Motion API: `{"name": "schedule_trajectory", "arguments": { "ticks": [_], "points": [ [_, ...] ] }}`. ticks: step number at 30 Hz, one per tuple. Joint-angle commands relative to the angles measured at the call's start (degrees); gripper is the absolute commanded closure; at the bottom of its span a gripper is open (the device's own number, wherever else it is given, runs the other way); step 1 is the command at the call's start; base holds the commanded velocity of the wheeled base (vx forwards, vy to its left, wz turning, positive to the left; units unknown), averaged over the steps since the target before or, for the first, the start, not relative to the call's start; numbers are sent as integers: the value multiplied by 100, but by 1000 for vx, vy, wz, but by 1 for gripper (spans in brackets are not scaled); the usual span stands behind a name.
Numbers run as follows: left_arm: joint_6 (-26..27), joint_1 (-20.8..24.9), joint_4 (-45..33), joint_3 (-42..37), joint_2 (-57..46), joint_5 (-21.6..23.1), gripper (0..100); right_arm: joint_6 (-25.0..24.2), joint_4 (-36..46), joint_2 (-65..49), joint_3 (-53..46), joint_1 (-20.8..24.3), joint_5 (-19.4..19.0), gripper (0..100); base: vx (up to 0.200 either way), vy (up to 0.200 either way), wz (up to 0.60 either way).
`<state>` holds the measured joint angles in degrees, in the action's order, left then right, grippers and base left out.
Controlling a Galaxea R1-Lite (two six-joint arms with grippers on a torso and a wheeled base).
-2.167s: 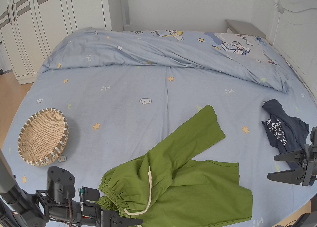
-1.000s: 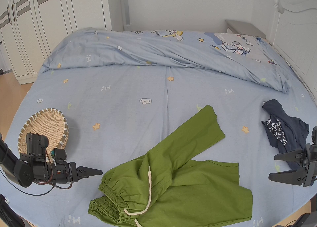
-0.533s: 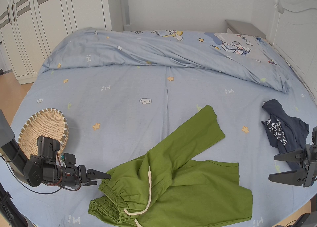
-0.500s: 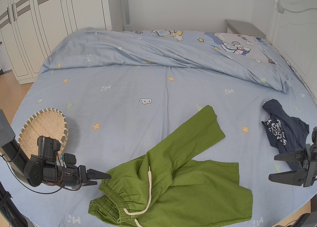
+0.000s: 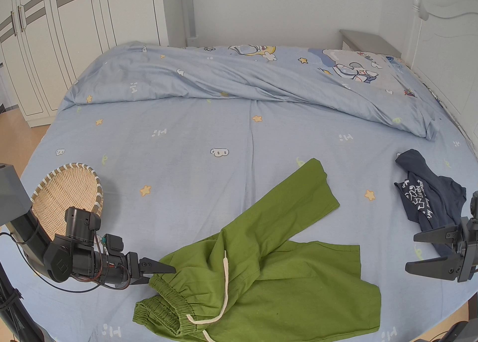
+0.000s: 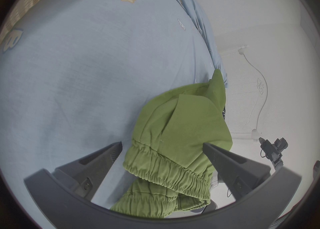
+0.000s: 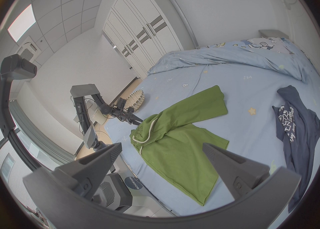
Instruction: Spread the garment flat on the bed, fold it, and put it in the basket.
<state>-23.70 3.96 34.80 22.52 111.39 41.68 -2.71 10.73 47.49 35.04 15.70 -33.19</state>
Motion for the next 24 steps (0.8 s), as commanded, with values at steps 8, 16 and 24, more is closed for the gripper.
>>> {"name": "schedule_trajectory", "arguments": {
  "ticks": [8, 16, 24],
  "points": [
    [-179, 166, 0, -10, -38, -2, 0, -2, -1, -3, 3, 3, -3, 0, 0, 0, 0],
    [-557, 368, 9, 60, -38, 7, 0, -2, -9, -39, 3, 3, -3, 0, 0, 0, 0],
    [-557, 298, 18, 104, -47, 7, 0, -2, -27, -39, -6, -6, -3, 0, 0, 0, 0]
  ]
}}
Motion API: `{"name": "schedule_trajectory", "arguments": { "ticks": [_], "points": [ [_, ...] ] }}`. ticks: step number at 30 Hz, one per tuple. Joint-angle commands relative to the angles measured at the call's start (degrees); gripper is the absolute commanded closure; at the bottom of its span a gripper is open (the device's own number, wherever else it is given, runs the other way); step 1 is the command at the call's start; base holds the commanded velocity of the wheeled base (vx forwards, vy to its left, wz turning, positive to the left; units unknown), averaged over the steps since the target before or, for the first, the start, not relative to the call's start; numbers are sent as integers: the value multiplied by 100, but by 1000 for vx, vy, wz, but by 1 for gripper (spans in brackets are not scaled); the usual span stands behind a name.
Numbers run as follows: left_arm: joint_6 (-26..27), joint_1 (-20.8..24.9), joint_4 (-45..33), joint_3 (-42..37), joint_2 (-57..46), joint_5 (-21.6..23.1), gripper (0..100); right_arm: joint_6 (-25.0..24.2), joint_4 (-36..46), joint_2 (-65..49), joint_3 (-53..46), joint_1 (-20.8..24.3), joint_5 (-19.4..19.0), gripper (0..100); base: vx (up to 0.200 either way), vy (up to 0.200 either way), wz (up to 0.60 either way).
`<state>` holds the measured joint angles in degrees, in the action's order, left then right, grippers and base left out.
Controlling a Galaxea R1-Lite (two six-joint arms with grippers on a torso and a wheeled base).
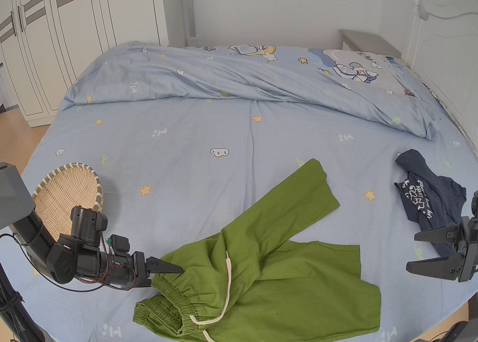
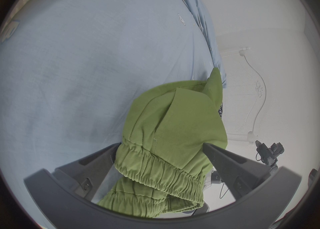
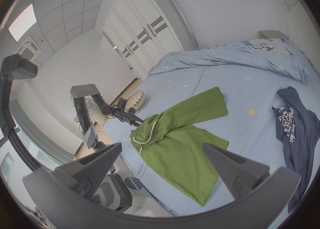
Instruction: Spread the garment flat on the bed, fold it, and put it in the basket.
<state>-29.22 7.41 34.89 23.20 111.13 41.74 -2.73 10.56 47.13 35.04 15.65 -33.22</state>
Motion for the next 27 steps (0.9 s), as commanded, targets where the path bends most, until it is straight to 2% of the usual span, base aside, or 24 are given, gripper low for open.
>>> {"name": "schedule_trajectory", "arguments": {
  "ticks": [1, 18, 21, 27],
  "points": [
    [-13, -56, 27, 36, -21, 1, 100, 1, -10, -2, -6, -1, 8, 0, 0, 0, 0],
    [-13, -100, 150, 18, -48, -8, 100, 1, -10, -11, -6, -1, 0, 0, 0, 0, 0],
    [-31, -231, 290, 123, -206, -8, 100, 1, -10, -90, 30, -1, 0, 0, 0, 0, 0],
    [-365, -328, 492, 537, -566, -17, 100, -8, -36, -125, 30, -45, 8, 0, 0, 0, 0]
  ]
}}
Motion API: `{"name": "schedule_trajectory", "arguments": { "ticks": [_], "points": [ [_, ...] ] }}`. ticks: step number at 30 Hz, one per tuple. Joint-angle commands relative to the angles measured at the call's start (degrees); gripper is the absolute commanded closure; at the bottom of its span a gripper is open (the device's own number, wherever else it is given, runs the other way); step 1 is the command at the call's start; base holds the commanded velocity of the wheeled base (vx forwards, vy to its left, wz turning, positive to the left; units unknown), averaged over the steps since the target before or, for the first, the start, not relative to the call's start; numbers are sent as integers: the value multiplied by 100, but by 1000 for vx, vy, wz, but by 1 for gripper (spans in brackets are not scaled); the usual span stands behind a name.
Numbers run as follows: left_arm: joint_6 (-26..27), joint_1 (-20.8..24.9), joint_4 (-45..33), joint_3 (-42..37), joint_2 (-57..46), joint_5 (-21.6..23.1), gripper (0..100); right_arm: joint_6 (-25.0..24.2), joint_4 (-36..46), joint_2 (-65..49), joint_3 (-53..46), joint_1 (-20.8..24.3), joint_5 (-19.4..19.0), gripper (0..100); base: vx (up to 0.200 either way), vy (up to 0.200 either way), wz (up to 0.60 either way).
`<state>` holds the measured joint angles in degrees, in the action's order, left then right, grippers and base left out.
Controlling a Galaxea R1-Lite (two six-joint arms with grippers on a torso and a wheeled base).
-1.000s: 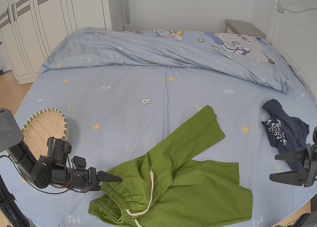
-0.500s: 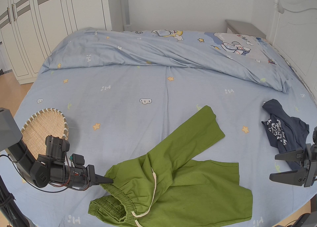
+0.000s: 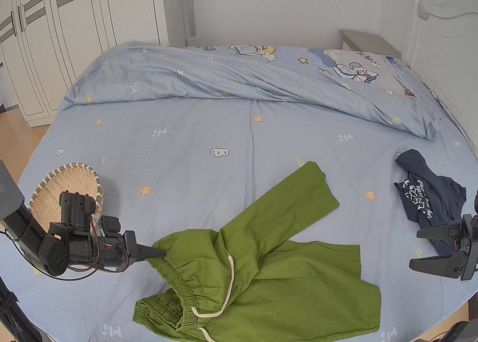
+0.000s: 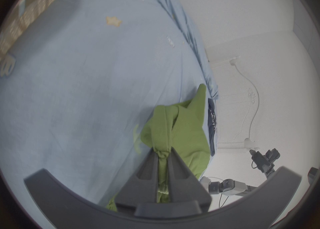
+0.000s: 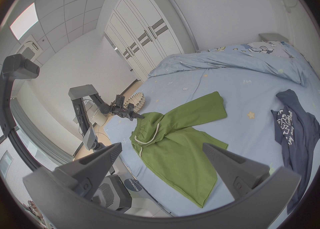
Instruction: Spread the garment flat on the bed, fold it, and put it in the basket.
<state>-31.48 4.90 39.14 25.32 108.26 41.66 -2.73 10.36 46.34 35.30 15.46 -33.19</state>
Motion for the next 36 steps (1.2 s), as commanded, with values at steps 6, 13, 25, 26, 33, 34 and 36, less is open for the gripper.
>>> {"name": "schedule_trajectory", "arguments": {
  "ticks": [6, 13, 25, 26, 33, 34, 36],
  "points": [
    [-210, -68, 14, 1080, -262, -8, 100, -61, -61, -72, 38, -60, -3, 0, 0, 0, 0],
    [-254, -59, -21, 1801, -218, -8, 100, -131, -500, 587, 249, -254, -47, 0, 0, 0, 0],
    [-245, -103, -12, 2082, 10, 0, 100, -254, -2003, 3461, 1110, -1062, -855, 0, 0, 0, 0],
    [-245, -103, -12, 2082, 19, 0, 100, -254, -2082, 3654, 1154, -1098, -899, 0, 0, 0, 0],
    [-236, -103, -12, 2056, 28, 0, 100, -245, -2706, 4850, 1488, -1300, -820, 0, 0, 0, 0],
    [-236, -103, -21, 2056, 28, 0, 100, -245, -2847, 4964, 1506, -1317, -820, 0, 0, 0, 0],
    [-227, -103, -12, 2021, 46, 0, 100, -254, -3023, 5113, 1506, -1317, -811, 0, 0, 0, 0]
  ]
}}
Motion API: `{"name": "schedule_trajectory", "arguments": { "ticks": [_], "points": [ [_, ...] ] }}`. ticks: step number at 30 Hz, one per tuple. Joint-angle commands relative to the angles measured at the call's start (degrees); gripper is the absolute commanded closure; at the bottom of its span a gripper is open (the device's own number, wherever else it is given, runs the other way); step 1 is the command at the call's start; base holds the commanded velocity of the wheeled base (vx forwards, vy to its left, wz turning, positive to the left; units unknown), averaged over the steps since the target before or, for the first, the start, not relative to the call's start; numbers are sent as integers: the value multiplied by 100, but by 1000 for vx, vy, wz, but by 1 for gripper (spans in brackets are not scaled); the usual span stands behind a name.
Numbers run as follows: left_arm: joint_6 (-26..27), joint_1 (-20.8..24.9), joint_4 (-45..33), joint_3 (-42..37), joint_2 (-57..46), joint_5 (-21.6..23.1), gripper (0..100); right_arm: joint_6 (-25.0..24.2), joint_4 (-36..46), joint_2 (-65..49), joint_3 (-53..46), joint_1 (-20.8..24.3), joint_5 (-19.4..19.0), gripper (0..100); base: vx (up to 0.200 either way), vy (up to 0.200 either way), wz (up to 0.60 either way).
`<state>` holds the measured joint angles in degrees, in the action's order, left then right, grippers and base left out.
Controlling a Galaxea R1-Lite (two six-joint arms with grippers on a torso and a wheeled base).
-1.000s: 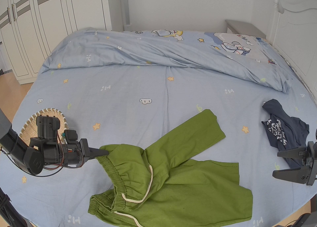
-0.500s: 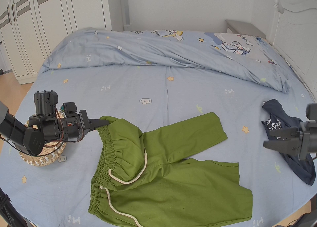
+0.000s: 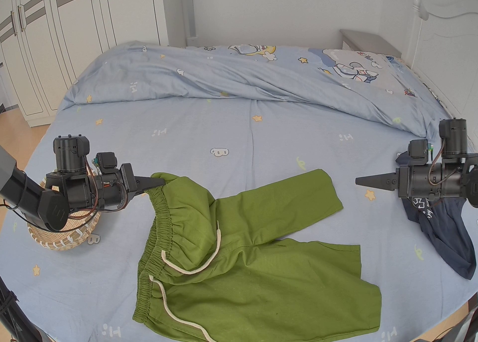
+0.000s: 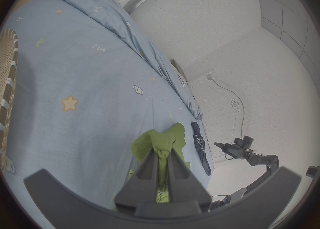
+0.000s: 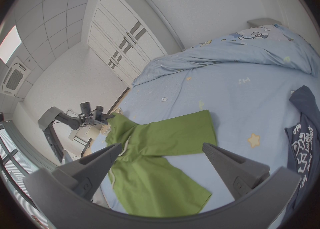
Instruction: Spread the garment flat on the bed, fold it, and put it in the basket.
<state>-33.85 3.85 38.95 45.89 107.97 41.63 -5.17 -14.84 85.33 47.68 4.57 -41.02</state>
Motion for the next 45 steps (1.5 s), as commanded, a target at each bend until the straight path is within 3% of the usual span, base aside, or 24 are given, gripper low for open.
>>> {"name": "schedule_trajectory", "arguments": {
  "ticks": [1, 10, 16, 26, 38, 39, 45],
  "points": [
    [10, 1, 7, -36, 75, 3, 100, -10, -503, 1214, 268, -229, -29, 0, 0, 0, 0],
    [10, -7, 7, -62, 110, 3, 100, -37, -1012, 2110, 391, -167, -11, 0, 0, 0, 0],
    [19, 1, 7, -62, 110, 3, 100, -63, -907, 2576, 840, -79, 15, 0, 0, 0, 0],
    [19, -7, 16, -62, 119, 3, 100, -54, -907, 3279, 1288, 17, 393, 0, 0, 0, 0],
    [19, -7, 16, -62, 145, 3, 100, -63, -925, 3385, 1420, 246, 481, 0, 0, 0, 0],
    [19, -7, 16, -62, 145, 3, 100, -63, -925, 3393, 1420, 255, 507, 100, 0, 0, 0],
    [19, -7, 16, -62, 180, 3, 100, -54, -942, 3402, 1385, 255, 587, 100, 0, 0, 0]
  ]
}}
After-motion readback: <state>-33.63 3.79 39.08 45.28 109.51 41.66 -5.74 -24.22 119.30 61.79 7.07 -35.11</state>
